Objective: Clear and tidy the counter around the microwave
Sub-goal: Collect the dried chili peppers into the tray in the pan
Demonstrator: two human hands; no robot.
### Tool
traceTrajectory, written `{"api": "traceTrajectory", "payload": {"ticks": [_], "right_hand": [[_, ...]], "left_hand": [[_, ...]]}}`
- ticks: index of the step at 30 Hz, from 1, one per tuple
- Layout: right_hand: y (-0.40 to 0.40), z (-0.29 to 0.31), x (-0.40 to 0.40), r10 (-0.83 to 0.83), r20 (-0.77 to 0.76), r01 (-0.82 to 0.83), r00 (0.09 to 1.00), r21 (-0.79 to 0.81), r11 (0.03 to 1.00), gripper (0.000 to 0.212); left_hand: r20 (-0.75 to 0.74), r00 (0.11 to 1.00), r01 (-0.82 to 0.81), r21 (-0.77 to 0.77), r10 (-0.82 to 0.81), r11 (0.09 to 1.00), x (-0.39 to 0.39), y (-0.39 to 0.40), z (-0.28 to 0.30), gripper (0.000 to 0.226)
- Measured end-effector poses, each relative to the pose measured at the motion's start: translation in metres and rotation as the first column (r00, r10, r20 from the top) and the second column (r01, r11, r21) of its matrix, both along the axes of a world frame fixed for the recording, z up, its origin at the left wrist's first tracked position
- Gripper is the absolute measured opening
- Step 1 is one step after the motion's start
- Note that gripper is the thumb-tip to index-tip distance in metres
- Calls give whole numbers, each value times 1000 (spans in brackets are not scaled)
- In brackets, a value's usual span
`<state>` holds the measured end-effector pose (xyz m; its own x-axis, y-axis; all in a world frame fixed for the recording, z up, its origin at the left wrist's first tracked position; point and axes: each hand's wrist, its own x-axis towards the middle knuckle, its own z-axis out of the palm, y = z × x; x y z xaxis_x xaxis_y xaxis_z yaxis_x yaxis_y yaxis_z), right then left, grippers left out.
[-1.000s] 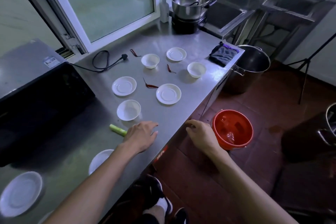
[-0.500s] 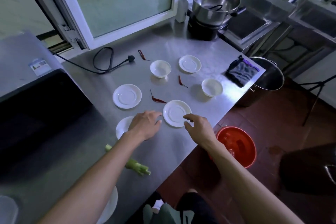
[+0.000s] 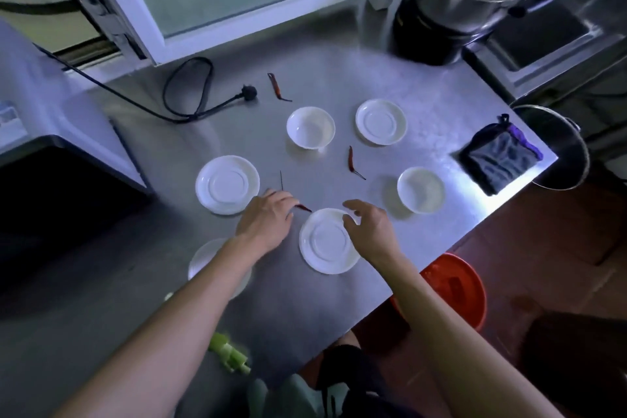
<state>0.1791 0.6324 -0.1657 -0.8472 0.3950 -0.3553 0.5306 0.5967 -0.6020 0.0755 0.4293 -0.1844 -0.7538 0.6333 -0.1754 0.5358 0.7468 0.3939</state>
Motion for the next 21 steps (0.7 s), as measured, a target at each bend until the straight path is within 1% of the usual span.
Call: {"api": "traceTrajectory", "payload": {"ticks": [3,5,8,11,14,18,21], "right_hand": [[22,-14,-23,19,19,-18,1000,-11,1000,34],[34,-23,-39,19,25,-19,1000,-4,1000,34],[48,-32,-61,28,-4,-28,1000,34,999,34],[59,-39,-79,33,-30,-31,999,47,998,34],[66,-44,-92,23,-71,-19,997,50,999,31],[69,-48,-104,-16,-77,20,997,58,998,24],[68,-55,-111,-51,-86,58,995,84,995,12]], "left_hand": [[-58,998,25,-10,-26,1000,-14,14,-19,24],[-78,996,50,-51,-54,997,-20,21,-29,24],[-103,992,64,-110,-75,992,-26,26,-38,25],[-126,989,62,-149,-81,987,-31,30,-45,21],[-126,991,24,-145,-42,989,-36,36,-48,15],[-91,995,-53,-88,45,995,-41,46,-45,8],[-60,993,-105,-49,102,993,-44,52,-42,5]]}}
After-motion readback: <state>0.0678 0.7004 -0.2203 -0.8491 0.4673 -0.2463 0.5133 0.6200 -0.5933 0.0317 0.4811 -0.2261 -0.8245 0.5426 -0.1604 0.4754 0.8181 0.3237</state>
